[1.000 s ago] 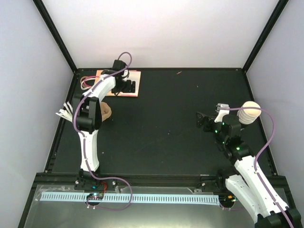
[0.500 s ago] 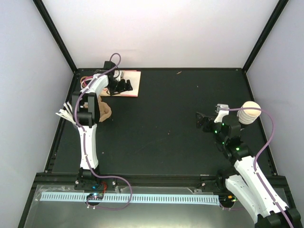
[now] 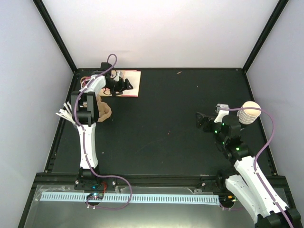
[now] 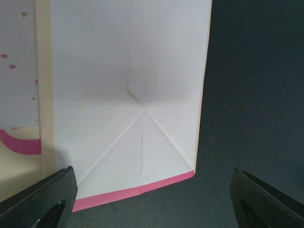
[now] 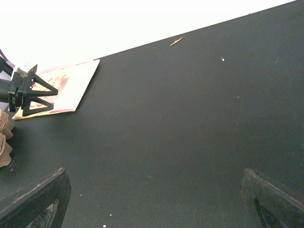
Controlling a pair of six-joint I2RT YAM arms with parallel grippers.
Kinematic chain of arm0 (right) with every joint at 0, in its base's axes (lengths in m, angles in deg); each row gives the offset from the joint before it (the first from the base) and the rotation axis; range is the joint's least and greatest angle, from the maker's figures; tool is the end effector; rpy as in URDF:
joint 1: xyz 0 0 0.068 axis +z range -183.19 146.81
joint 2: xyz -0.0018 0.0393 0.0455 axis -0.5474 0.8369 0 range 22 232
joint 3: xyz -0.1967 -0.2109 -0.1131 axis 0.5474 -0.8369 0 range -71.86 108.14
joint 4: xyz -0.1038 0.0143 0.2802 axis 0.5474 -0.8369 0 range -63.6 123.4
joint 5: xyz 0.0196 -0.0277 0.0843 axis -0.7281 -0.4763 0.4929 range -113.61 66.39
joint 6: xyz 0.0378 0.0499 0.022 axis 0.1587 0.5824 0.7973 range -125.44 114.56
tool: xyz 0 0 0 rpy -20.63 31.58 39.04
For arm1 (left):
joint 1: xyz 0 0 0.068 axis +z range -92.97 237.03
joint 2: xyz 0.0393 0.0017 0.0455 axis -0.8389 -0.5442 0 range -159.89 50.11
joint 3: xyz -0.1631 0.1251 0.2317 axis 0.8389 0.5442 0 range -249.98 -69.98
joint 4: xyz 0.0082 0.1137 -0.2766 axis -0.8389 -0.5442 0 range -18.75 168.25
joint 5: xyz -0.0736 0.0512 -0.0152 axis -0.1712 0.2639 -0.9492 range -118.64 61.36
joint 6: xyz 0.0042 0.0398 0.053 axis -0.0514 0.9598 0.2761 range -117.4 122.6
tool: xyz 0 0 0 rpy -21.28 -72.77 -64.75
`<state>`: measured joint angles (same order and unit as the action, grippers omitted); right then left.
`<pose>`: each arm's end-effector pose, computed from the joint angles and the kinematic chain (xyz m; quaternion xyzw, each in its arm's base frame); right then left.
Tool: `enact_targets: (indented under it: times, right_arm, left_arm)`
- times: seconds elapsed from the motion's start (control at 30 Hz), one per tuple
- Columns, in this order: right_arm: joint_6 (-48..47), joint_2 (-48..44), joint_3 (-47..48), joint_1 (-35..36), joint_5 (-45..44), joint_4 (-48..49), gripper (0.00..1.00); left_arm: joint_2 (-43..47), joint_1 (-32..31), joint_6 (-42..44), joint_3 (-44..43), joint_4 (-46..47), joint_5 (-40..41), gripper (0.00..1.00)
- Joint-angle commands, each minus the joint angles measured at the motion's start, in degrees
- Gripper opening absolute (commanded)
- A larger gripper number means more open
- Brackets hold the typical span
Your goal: Pack the takeout coffee
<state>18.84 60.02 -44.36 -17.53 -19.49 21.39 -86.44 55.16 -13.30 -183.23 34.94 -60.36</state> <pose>0.1819 0.0548 0.2581 0.0426 0.8302 0.2176 0.5115 0.5706 -0.0463 0.1547 -0.0601 0.9416 -0.2946 0.1514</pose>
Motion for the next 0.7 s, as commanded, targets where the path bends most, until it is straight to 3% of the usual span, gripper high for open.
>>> enact_targets:
  times: [0.0, 0.53, 0.67]
  right_arm:
    - [-0.73, -0.49, -0.26, 0.08, 0.59, 1.33, 1.00]
    - [-0.83, -1.58, -0.60, 0.07, 0.96, 0.75, 1.00]
    - [-0.72, -2.07, -0.87, 0.06, 0.64, 0.76, 1.00]
  left_arm:
    - [-1.74, -0.41, -0.45, -0.42, -0.98, -3.78, 0.90]
    - [6.53, -2.65, 0.41, 15.36, 2.72, -4.75, 0.84]
    - [11.41, -4.36, -1.99, 25.31, 8.91, -4.98, 0.83]
